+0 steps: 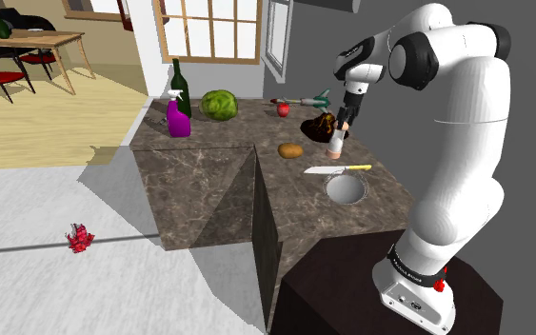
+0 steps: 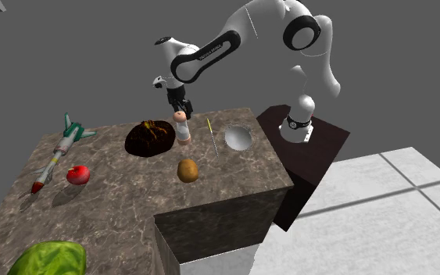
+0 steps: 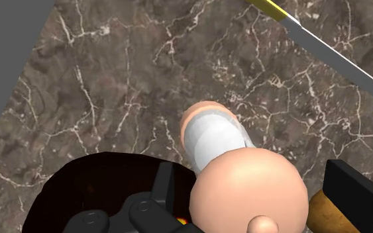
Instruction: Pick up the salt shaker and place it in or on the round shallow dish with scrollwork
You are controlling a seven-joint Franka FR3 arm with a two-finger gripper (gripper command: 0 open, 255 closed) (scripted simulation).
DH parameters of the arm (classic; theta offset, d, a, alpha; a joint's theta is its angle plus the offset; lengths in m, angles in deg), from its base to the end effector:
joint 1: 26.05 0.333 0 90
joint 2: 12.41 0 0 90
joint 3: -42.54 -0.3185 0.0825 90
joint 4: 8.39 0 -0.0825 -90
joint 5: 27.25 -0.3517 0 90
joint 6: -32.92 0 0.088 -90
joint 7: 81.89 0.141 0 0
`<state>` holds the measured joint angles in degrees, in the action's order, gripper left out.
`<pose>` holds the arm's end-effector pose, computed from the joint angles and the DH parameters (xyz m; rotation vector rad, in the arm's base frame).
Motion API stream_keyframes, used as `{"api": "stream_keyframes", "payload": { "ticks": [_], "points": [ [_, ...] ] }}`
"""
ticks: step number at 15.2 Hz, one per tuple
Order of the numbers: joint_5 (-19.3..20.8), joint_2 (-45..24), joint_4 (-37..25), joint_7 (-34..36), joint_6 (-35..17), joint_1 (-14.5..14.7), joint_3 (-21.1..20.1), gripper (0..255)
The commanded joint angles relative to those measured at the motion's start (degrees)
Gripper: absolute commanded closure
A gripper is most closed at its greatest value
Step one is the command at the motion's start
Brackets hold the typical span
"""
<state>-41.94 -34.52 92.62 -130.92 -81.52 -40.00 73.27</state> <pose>0.4608 -0.3899 0.3490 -3.0530 0.0275 0.0565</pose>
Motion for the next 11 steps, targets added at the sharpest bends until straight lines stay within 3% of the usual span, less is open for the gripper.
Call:
{"api": "stream_keyframes", "payload": {
  "ticks": [1,2,11],
  "points": [
    [0.0,0.0,0.0,0.0,0.0,0.0,0.0,0],
    [0.0,0.0,0.0,0.0,0.0,0.0,0.0,255],
    [0.0,0.0,0.0,0.0,0.0,0.0,0.0,255]
  ]
}}
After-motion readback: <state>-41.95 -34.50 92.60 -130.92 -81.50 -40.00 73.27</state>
